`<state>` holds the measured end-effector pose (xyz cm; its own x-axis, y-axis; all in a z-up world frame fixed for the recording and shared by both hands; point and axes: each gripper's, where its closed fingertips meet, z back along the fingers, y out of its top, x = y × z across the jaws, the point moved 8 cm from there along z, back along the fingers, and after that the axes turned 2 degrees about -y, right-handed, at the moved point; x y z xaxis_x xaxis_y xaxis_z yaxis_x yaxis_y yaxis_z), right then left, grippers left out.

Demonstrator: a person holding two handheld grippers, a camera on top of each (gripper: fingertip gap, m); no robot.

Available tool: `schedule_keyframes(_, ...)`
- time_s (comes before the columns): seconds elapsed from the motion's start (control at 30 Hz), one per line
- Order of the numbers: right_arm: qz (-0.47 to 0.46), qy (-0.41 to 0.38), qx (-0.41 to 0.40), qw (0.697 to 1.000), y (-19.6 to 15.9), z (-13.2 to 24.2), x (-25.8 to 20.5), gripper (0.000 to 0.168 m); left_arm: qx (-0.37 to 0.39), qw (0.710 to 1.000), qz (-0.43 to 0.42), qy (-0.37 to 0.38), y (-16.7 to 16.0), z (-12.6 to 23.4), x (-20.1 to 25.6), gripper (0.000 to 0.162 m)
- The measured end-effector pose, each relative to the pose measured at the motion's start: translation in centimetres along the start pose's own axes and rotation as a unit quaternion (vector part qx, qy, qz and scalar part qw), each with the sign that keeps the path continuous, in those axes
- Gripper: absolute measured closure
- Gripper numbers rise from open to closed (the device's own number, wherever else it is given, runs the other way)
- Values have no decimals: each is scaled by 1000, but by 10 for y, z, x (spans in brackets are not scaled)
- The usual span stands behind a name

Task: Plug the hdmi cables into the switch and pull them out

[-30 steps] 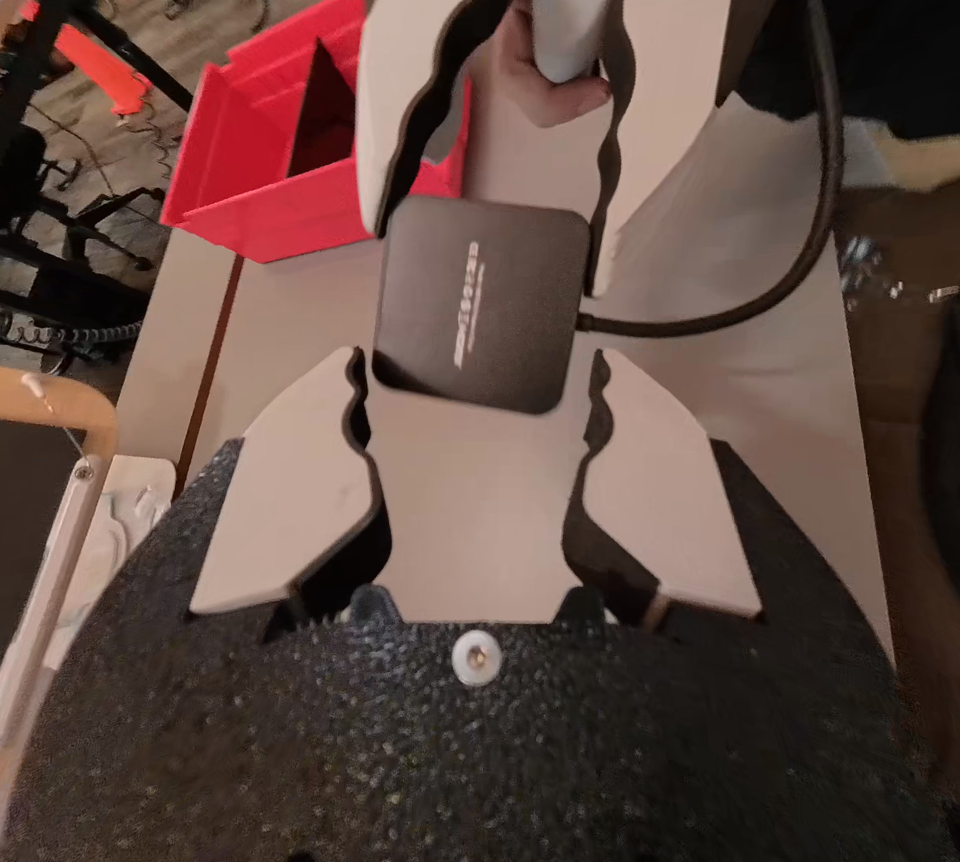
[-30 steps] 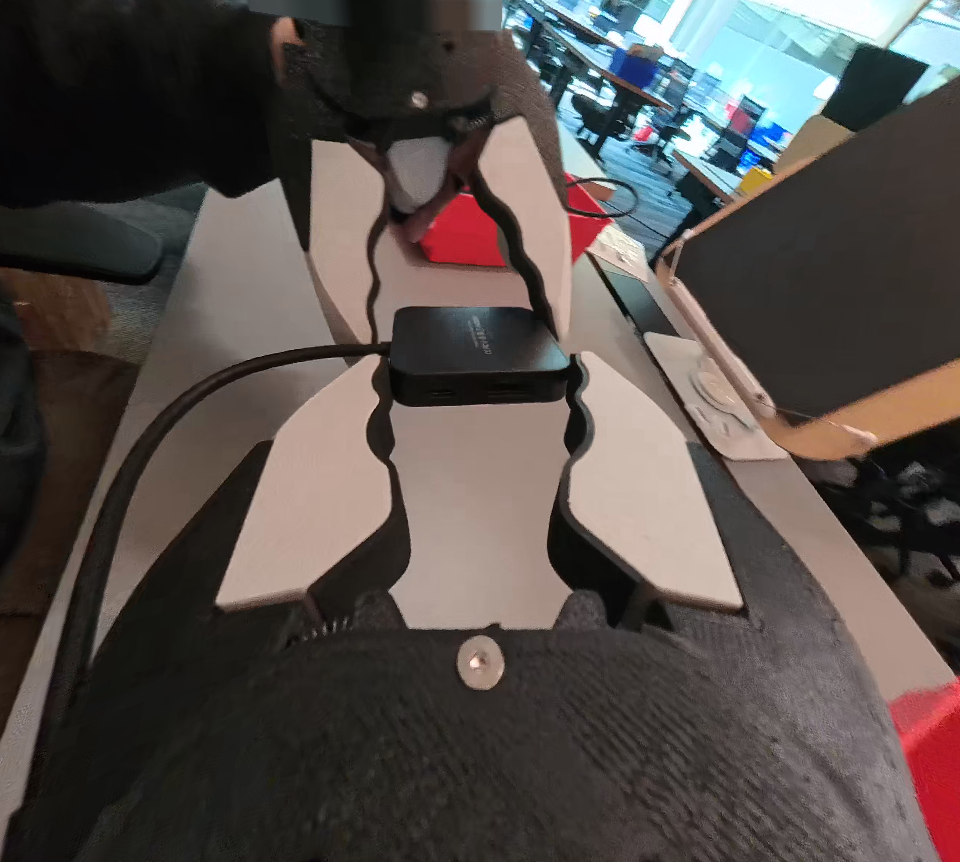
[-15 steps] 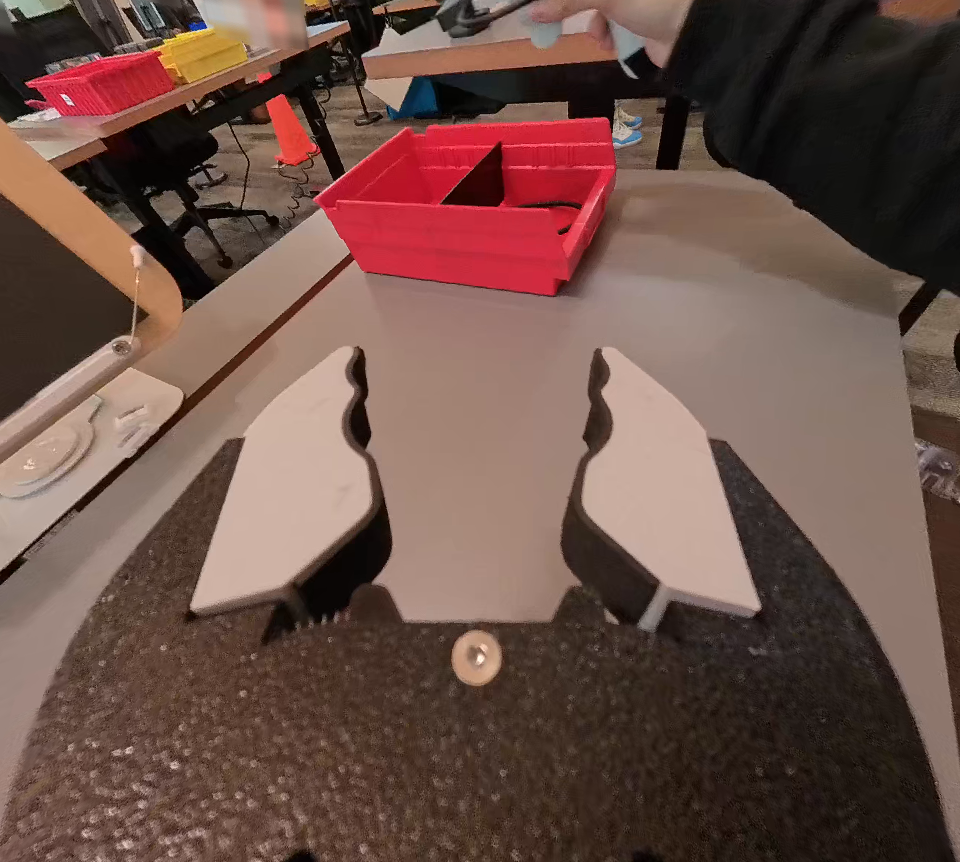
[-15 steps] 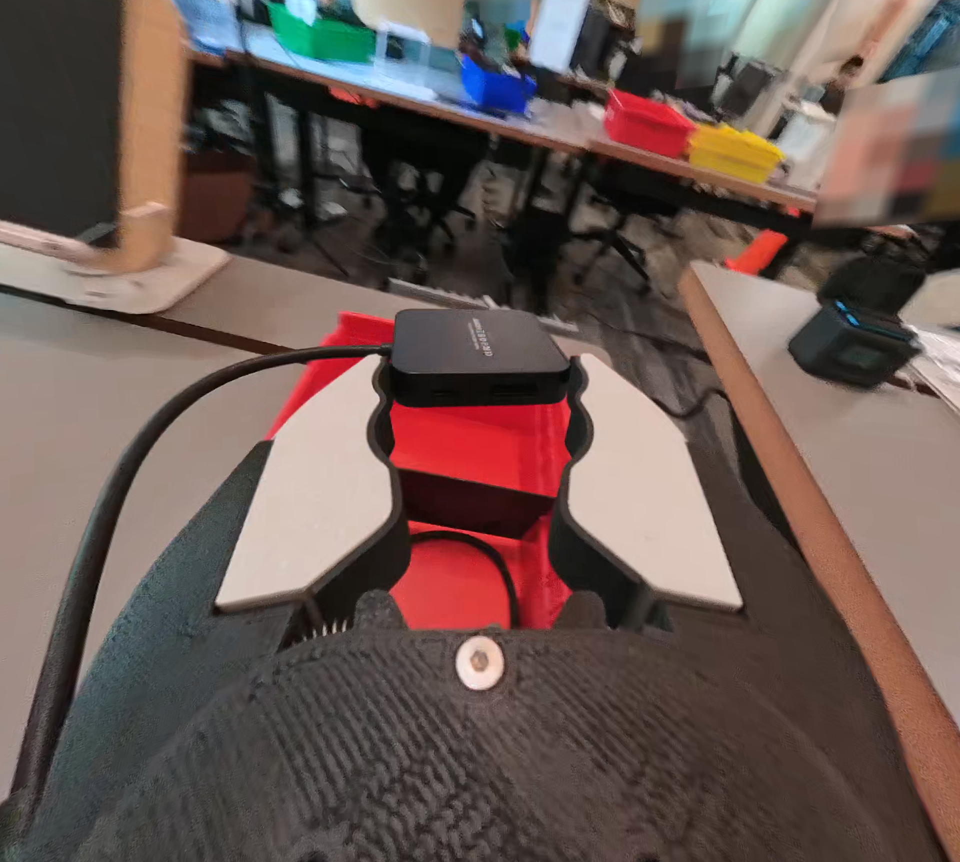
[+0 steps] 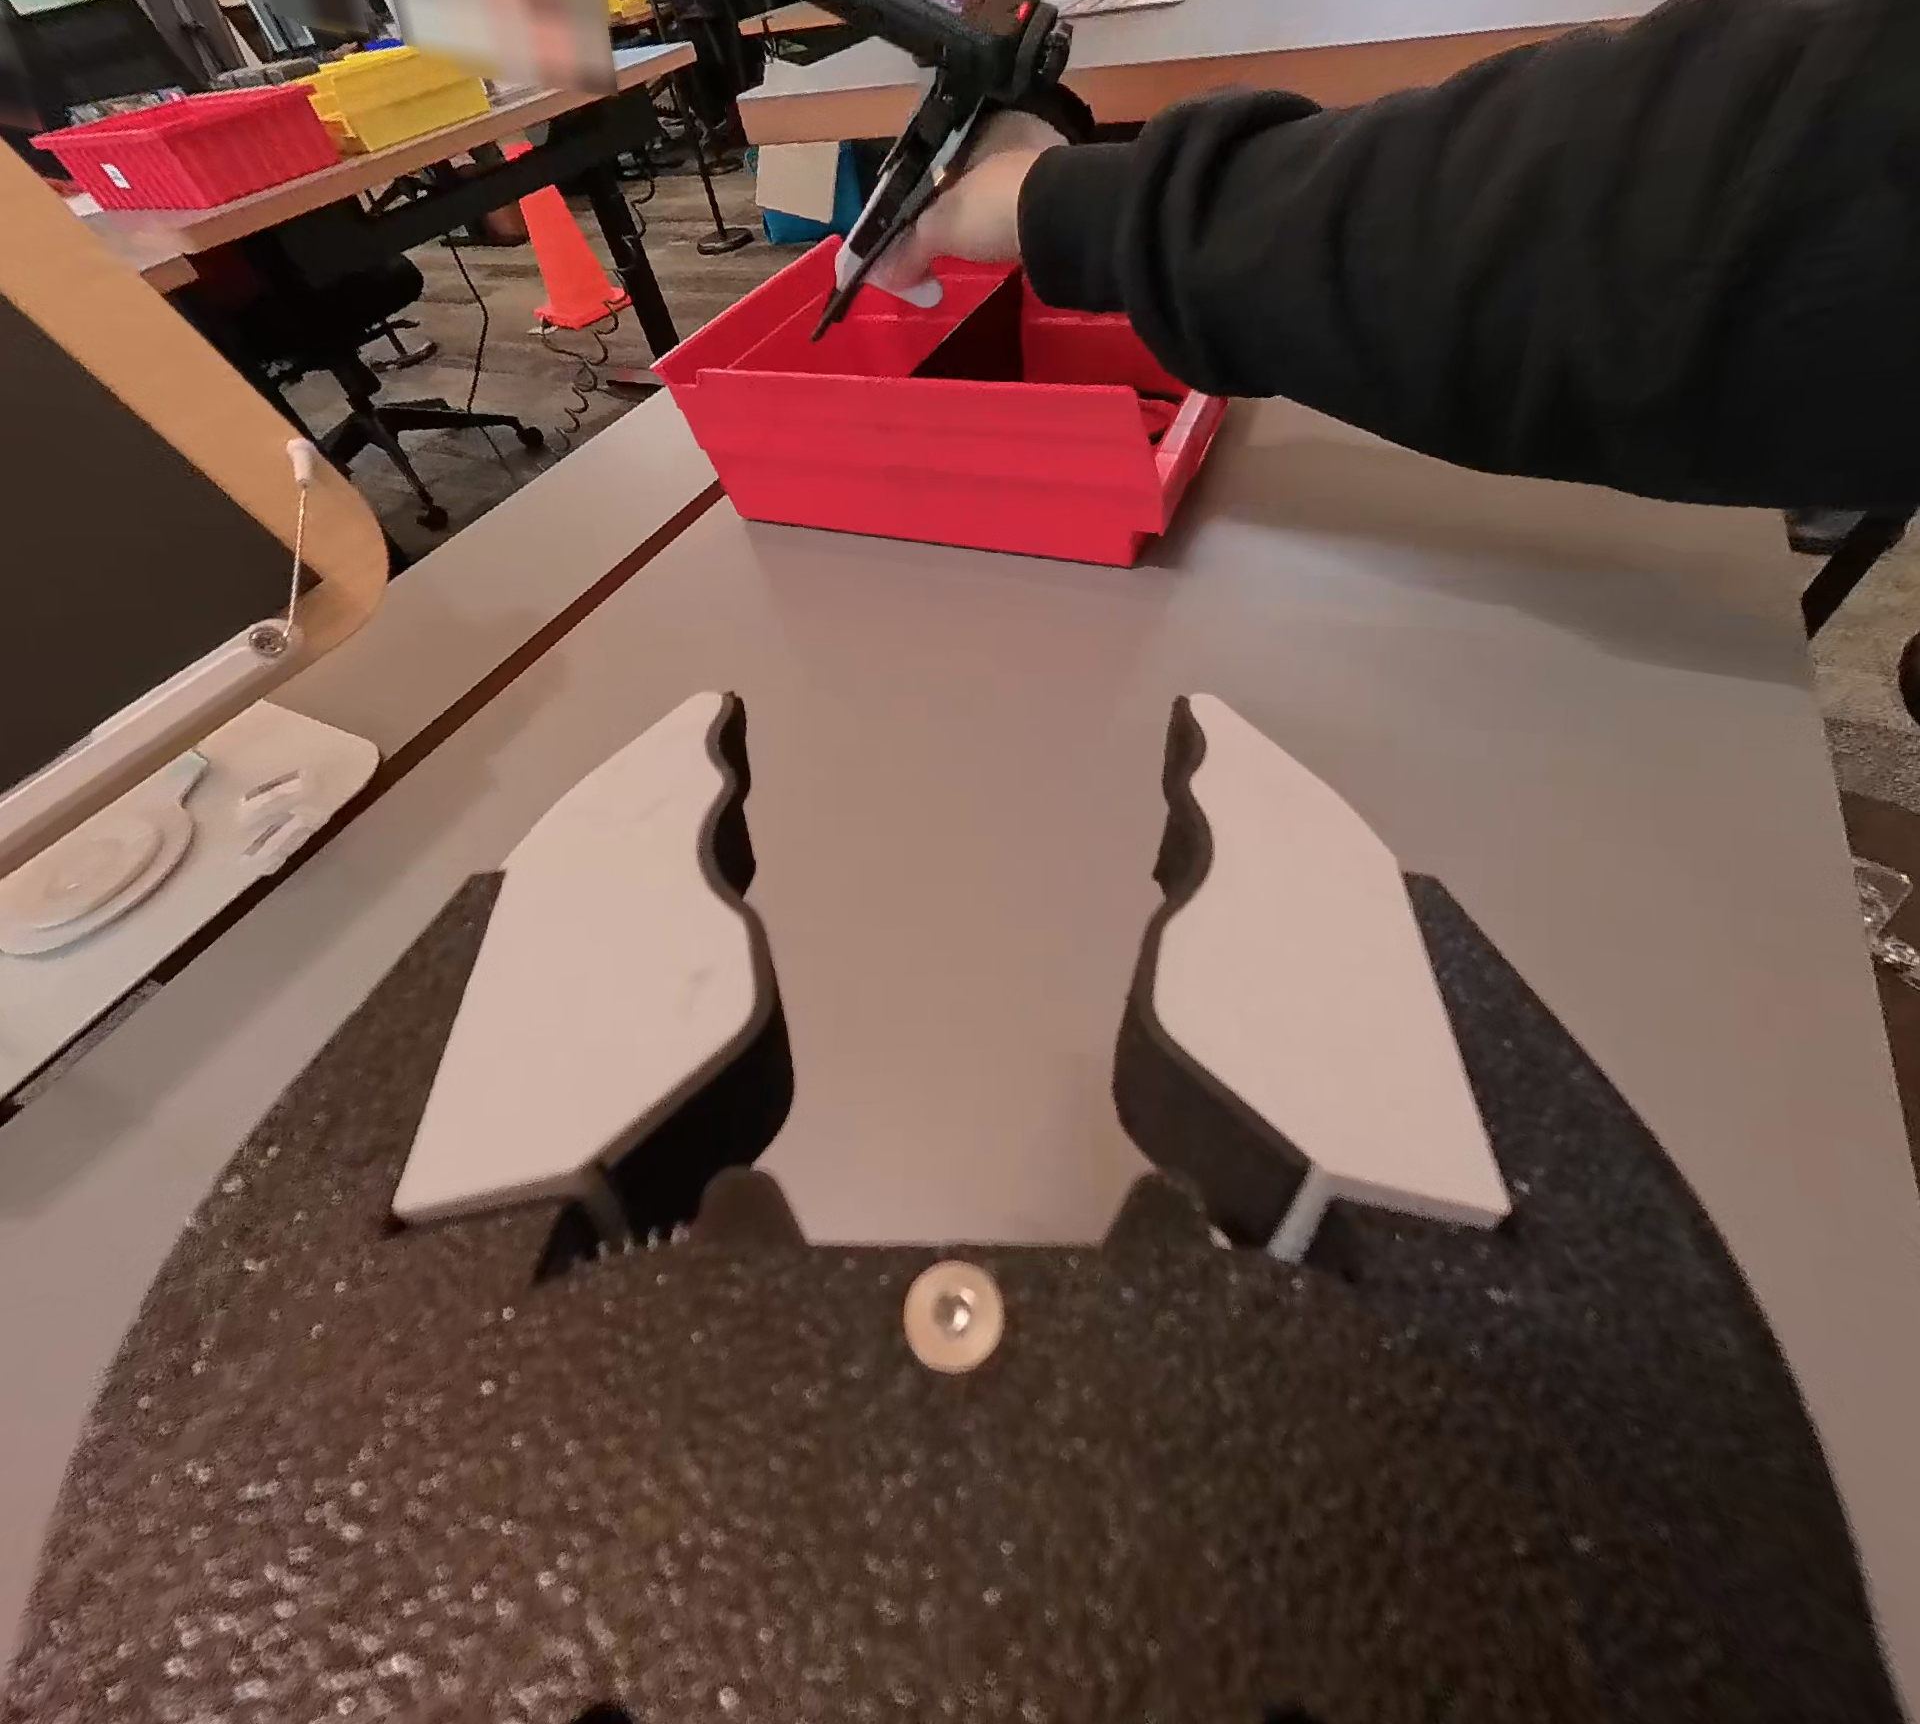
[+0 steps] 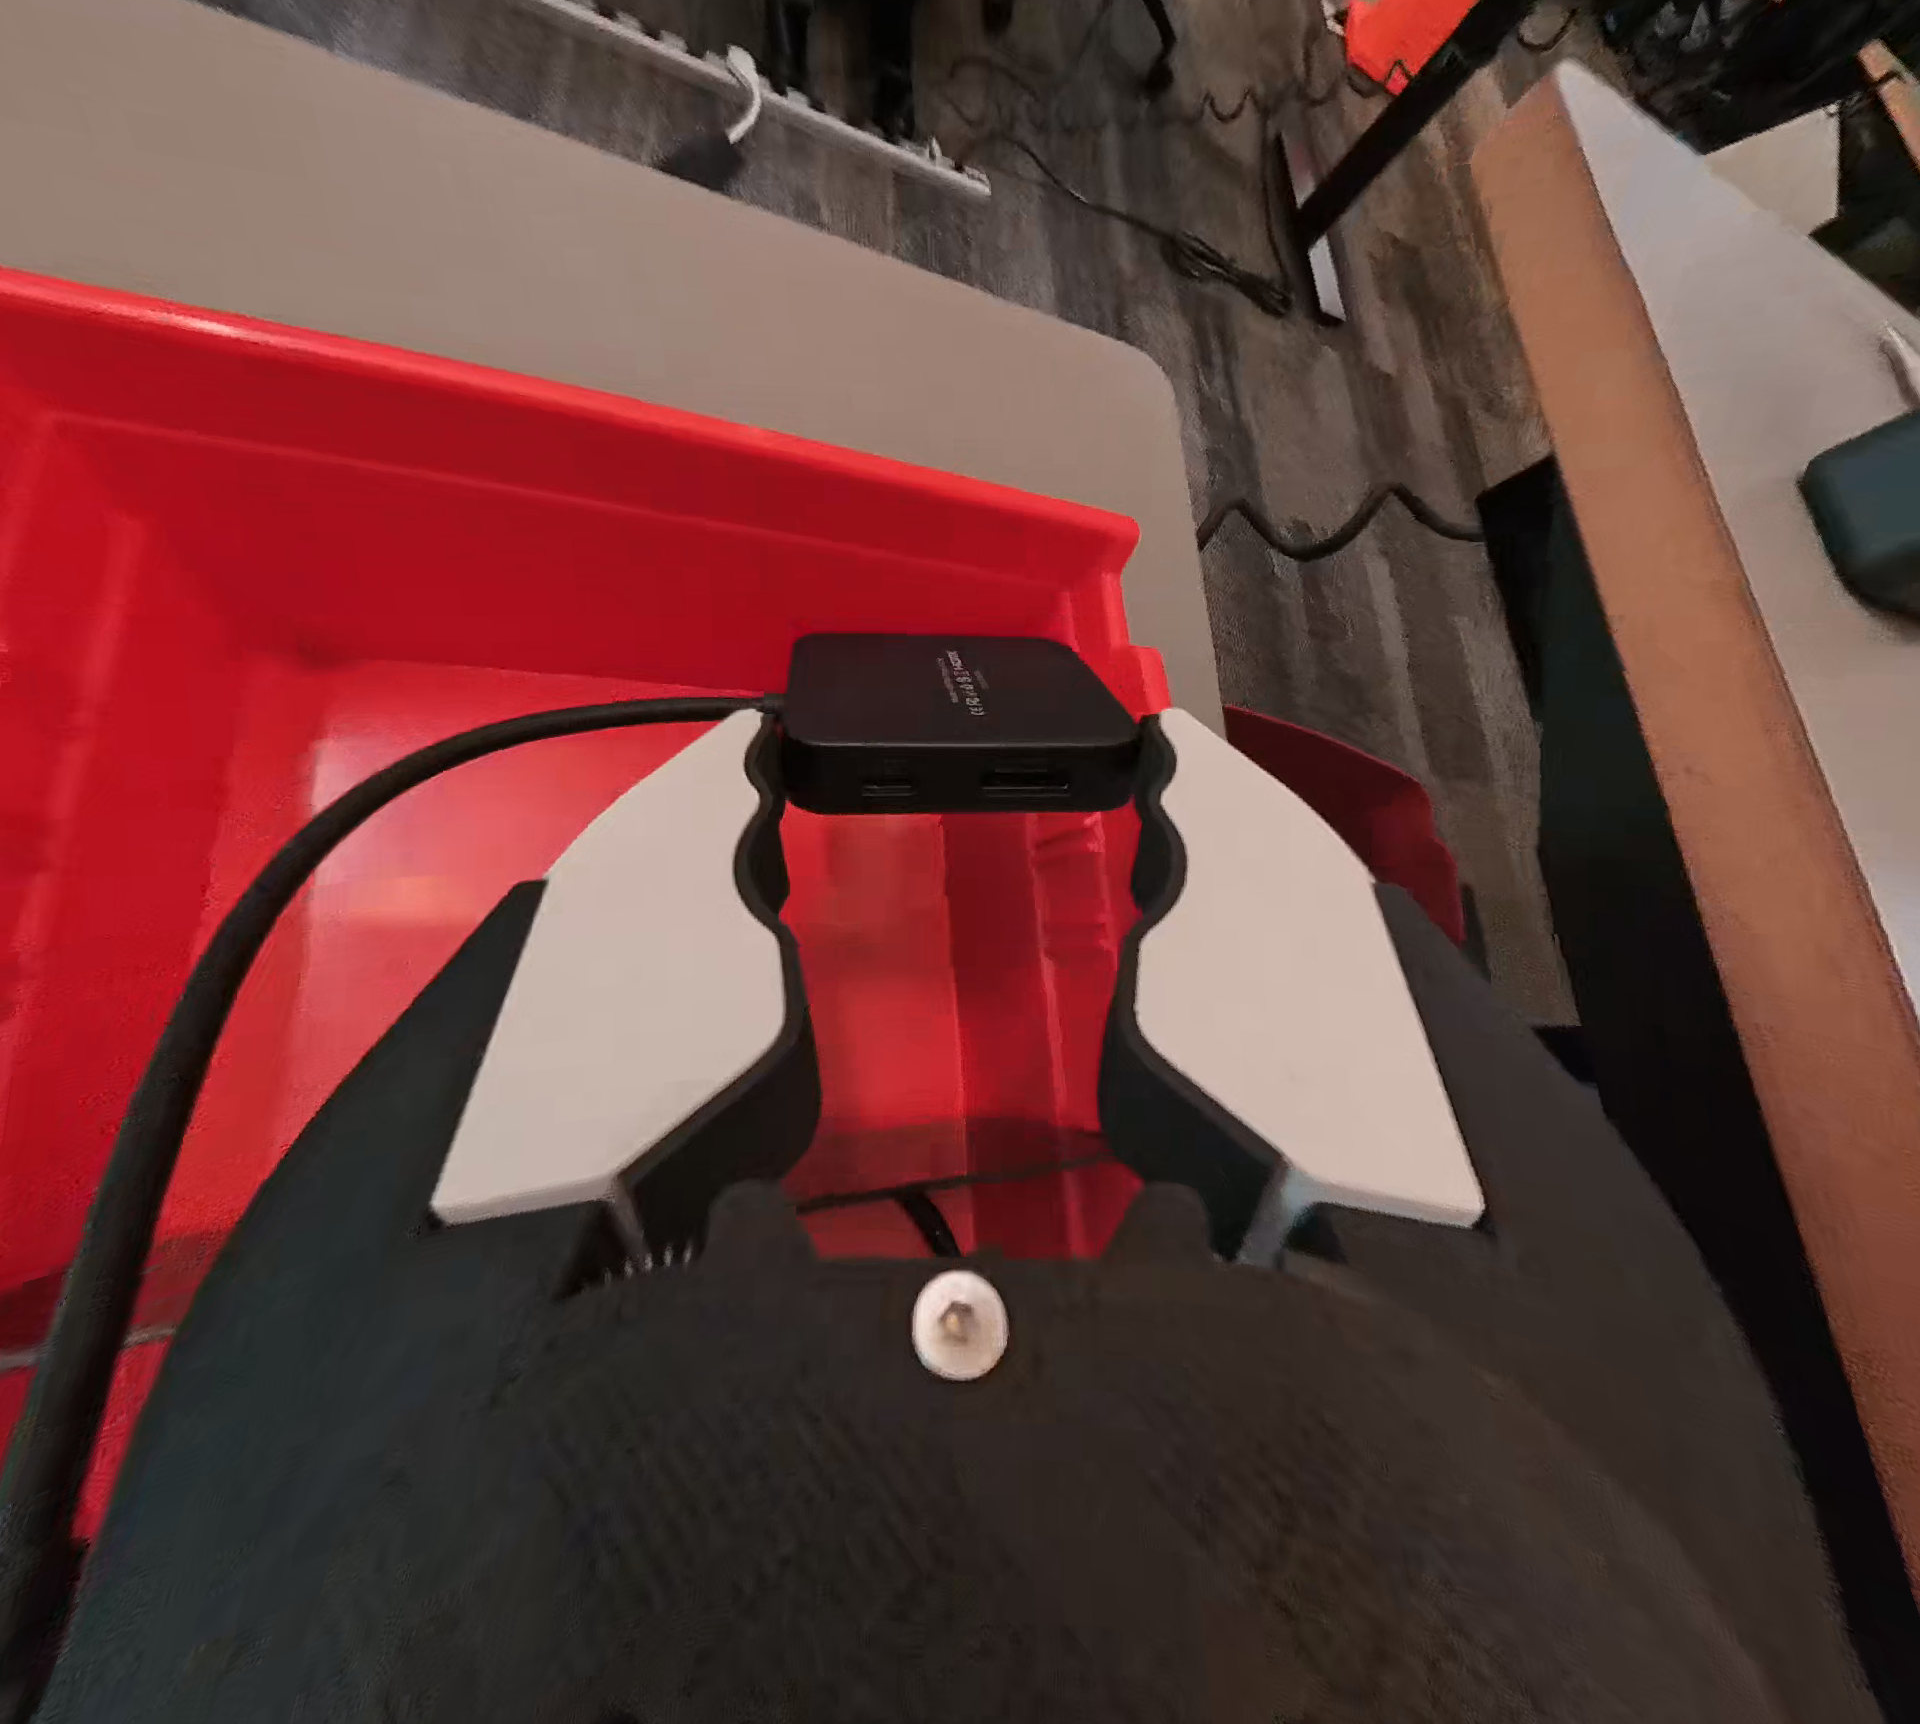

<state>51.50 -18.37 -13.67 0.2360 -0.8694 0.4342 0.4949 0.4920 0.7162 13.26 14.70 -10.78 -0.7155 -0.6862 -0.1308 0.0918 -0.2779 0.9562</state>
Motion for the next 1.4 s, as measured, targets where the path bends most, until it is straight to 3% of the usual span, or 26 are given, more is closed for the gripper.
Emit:
schedule_keyframes(0.33,12,70,-25,997,-10,-8,-22,83,13,999,35,-12,-8,5,-10,87)
schedule_keyframes(0.43,-15,90,3,996,-10,6,-14,88,16,999,37,-11,-7,7,-11,87)
schedule_keyframes(0.63,-64,153,78,983,-7,62,-3,79,18,999,36,-7,-4,9,-10,87)
schedule_keyframes(0.87,-102,264,240,929,-20,163,-39,80,24,998,40,40,1,22,-16,89)
schedule_keyframes(1.13,-78,321,311,891,-45,224,-83,88,-8,973,110,200,-15,92,-59,92)
schedule_keyframes(1.27,-48,307,315,897,-55,229,-90,90,-80,922,188,330,-46,159,-106,98)
schedule_keyframes(1.4,-52,315,321,892,-62,228,-94,91,-102,875,307,360,-71,209,-143,113)
